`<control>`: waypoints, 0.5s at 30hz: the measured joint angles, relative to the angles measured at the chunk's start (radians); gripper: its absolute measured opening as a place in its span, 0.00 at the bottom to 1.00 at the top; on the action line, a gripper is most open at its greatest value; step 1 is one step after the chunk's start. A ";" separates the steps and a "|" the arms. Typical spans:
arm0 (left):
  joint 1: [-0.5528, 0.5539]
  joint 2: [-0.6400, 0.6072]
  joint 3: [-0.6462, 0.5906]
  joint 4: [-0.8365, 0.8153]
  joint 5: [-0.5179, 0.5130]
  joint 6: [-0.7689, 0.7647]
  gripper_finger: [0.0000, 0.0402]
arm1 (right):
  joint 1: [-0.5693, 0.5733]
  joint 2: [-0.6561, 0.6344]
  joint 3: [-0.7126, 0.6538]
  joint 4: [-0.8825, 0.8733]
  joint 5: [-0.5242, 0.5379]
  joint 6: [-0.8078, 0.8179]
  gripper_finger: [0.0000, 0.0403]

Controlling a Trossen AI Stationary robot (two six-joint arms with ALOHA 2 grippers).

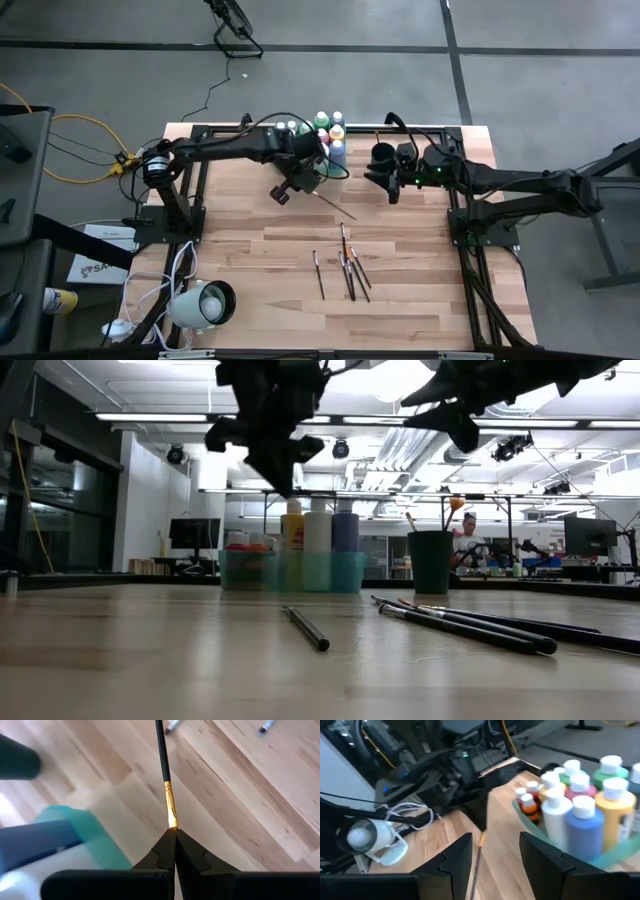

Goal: Pick & Place Paint Supplies
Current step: Put the orange paint brush into the green cup

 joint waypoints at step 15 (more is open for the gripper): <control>-0.060 -0.001 0.072 0.006 -0.209 -0.083 0.00 | 0.230 0.185 0.165 -0.090 0.360 -0.388 0.39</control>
